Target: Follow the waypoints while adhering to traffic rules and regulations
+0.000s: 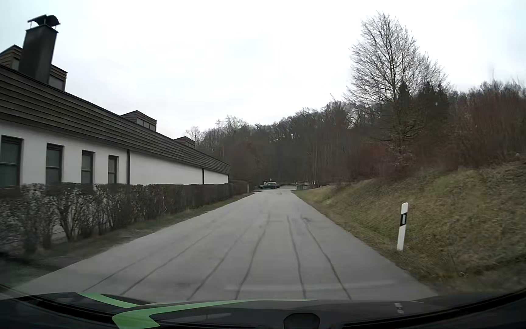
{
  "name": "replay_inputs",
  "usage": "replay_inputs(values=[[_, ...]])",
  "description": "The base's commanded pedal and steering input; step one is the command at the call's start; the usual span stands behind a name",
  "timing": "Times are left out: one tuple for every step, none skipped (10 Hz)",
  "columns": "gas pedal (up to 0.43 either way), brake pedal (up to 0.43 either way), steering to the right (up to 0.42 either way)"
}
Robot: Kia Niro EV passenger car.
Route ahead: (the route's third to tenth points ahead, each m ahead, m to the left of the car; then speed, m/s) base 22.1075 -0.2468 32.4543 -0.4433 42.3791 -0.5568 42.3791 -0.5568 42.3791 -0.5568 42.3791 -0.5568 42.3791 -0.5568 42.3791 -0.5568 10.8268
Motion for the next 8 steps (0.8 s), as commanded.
replay_inputs(values=[[0.177, 0.000, 0.000], [0.177, 0.000, 0.002], [0.177, 0.000, 0.002], [0.177, 0.000, 0.002], [0.177, 0.000, 0.002], [0.177, 0.000, 0.002], [0.177, 0.000, 0.002], [0.157, 0.000, 0.002]])
